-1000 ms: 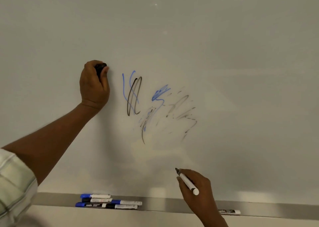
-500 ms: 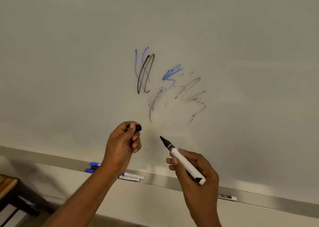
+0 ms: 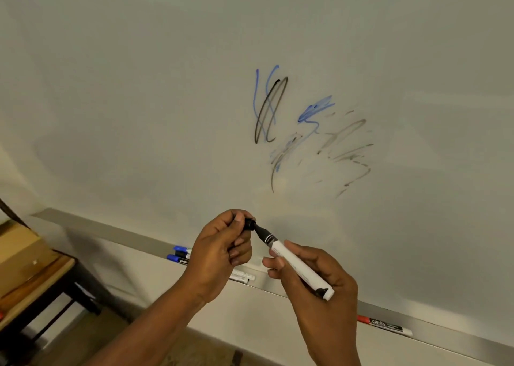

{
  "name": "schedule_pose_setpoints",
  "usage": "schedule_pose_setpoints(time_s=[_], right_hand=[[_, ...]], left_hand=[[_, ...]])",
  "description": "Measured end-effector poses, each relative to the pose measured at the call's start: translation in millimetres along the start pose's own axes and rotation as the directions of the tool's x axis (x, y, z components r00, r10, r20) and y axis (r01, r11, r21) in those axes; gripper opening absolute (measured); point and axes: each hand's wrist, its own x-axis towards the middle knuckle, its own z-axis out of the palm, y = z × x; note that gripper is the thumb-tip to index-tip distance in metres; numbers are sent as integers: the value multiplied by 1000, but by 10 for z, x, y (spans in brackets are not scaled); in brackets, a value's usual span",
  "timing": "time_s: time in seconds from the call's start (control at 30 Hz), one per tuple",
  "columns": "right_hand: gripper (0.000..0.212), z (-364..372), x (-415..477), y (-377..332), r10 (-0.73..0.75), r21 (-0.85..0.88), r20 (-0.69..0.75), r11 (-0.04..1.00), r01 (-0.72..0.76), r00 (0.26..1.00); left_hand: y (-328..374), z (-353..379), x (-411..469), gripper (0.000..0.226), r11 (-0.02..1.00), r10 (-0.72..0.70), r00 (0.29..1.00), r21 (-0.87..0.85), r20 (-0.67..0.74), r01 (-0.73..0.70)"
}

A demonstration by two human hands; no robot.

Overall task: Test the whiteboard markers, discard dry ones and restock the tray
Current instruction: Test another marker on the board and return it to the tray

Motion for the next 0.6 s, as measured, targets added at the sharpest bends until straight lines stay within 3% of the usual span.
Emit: schedule_pose_setpoints(time_s=[0.13, 0.2, 0.3, 0.43, 0.6], right_hand=[[24, 75, 51, -9, 27, -73, 62, 997, -22, 998], [24, 135, 98, 27, 66, -129, 92, 990, -54, 994], [18, 352, 139, 85, 94, -149, 121, 986, -76, 988], [19, 694, 91, 222, 55, -100, 21, 994, -53, 998], [19, 1238, 139, 386, 20, -193, 120, 981, 4, 993]], left_hand=[[43, -150, -3, 31, 990, 24, 997, 138, 75, -34], [79, -224, -10, 39, 974, 25, 999, 226, 49, -35], [104, -336, -11, 42, 935, 68, 993, 352, -99, -29], [52, -443, -85, 43, 905, 174, 957, 421, -233, -62], [83, -944, -198, 44, 947, 160, 892, 322, -422, -18]])
